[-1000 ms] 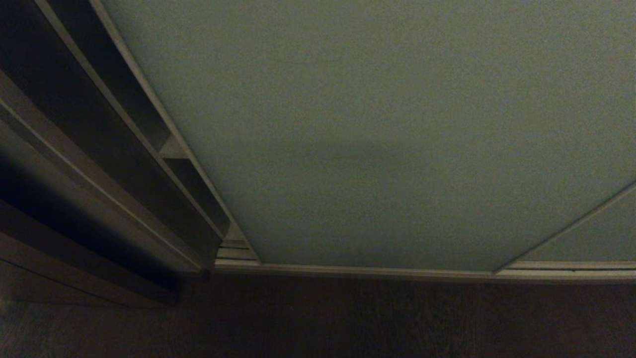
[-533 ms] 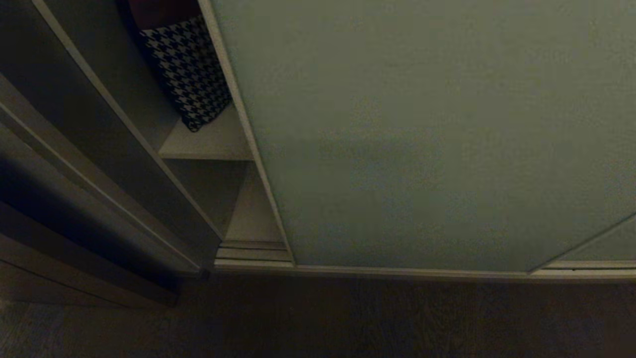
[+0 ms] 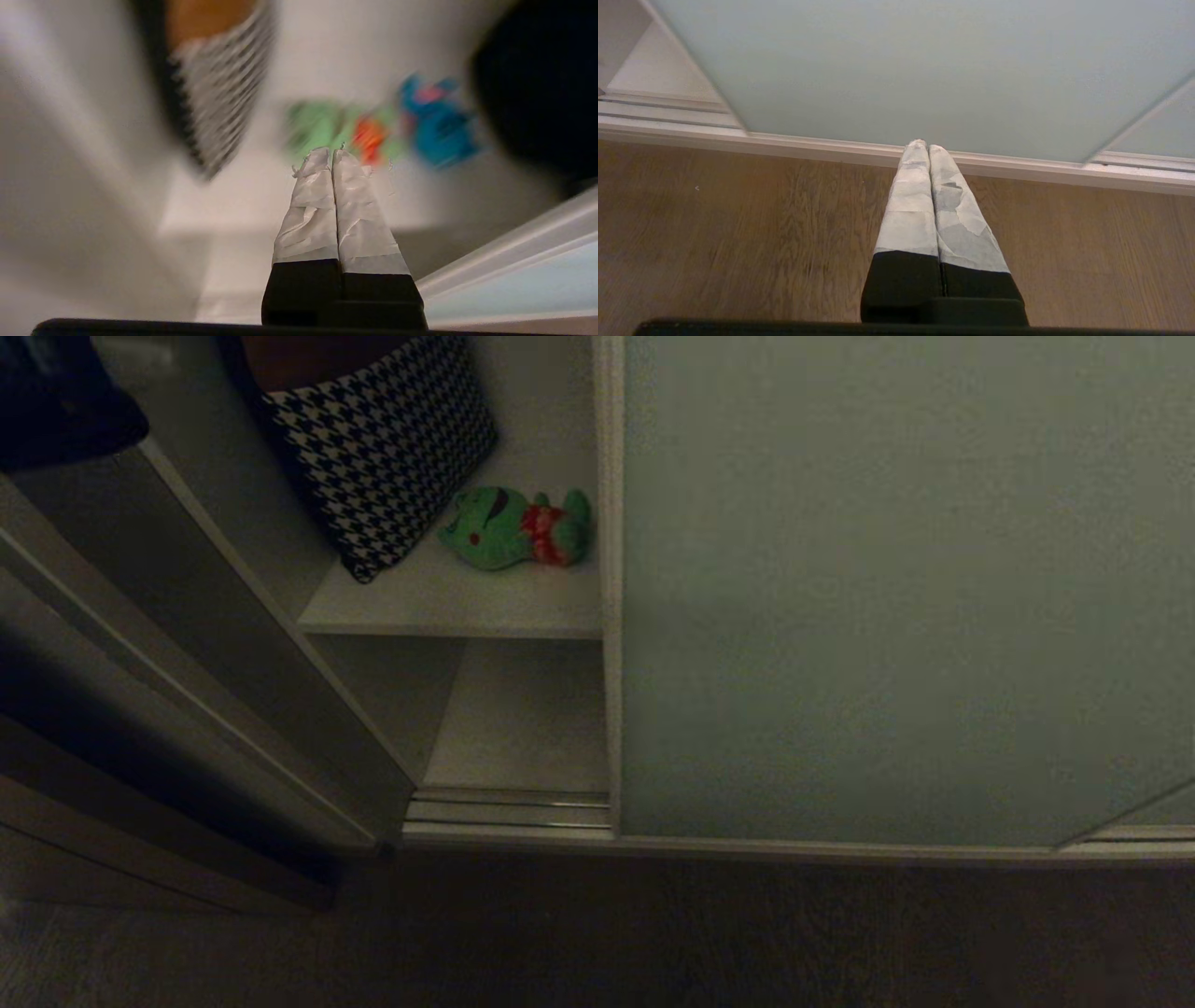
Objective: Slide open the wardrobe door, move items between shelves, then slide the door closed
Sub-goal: Open the door
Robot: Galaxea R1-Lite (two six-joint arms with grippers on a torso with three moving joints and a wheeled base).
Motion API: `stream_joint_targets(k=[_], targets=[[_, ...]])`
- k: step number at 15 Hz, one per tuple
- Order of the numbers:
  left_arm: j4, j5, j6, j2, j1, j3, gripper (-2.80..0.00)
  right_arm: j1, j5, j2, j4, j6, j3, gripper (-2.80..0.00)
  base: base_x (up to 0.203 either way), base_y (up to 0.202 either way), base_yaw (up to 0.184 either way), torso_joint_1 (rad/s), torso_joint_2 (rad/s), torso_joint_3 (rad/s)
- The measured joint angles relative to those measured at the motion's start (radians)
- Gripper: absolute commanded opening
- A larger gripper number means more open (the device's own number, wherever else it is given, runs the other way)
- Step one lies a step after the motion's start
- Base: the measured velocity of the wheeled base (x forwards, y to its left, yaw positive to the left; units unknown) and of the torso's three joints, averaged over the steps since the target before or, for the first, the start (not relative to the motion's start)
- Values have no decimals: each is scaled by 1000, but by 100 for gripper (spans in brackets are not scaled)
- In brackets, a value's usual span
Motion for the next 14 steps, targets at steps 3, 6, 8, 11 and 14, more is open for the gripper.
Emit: stream_joint_targets(k=[3, 6, 8, 11, 14], targets=[[31, 31, 13, -151, 20, 178, -280, 0, 0, 0, 1, 0, 1, -280, 0, 0, 0, 0, 0, 0], [137, 32, 62, -355, 53, 355, -280, -1, -1, 0, 0, 0, 1, -280, 0, 0, 0, 0, 0, 0], [205, 21, 78, -508, 93, 488, -280, 0, 0, 0, 0, 0, 1, -280, 0, 0, 0, 0, 0, 0], [261, -37, 89, -751, 165, 718, -280, 0, 0, 0, 0, 0, 0, -280, 0, 0, 0, 0, 0, 0], [259, -83, 88, -898, 221, 926, -280, 0, 0, 0, 0, 0, 1, -280, 0, 0, 0, 0, 0, 0]])
